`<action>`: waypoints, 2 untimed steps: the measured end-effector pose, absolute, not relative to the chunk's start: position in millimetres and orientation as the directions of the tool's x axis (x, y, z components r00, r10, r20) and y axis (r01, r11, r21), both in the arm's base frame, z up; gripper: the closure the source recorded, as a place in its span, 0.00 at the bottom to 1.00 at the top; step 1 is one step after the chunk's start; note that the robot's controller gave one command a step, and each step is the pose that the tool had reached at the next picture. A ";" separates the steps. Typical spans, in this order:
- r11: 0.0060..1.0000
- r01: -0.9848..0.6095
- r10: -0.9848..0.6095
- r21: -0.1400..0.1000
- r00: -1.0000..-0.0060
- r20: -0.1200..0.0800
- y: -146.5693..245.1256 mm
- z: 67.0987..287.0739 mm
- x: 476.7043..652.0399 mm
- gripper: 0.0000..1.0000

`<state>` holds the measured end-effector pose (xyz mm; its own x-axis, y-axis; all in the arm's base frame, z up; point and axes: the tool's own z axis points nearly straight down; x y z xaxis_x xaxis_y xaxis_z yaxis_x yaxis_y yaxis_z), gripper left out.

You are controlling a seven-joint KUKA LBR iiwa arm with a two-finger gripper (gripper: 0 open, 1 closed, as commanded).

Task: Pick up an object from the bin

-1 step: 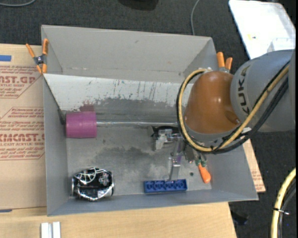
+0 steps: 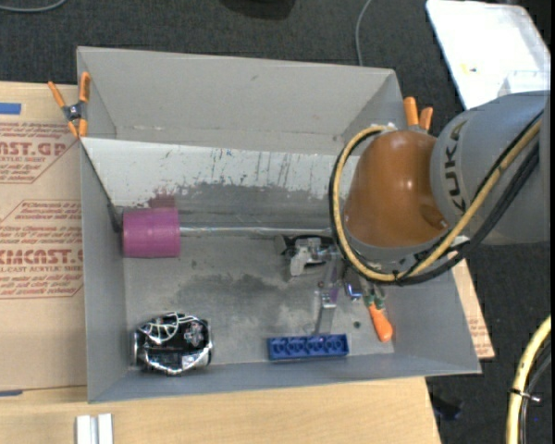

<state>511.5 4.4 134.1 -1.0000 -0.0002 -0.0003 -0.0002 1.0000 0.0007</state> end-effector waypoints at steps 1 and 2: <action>1.000 -0.029 -0.029 0.000 -1.000 0.000 -12.3 85.8 506.2 0.00; 0.999 -0.033 -0.033 0.001 -0.999 -0.006 -4.0 69.7 500.8 0.00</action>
Offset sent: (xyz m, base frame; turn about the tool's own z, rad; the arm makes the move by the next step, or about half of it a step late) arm -0.0106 -0.0090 -0.0641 -0.0311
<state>500.8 -4.0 69.7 -0.9994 -0.0326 -0.0063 -0.0326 0.9995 0.0006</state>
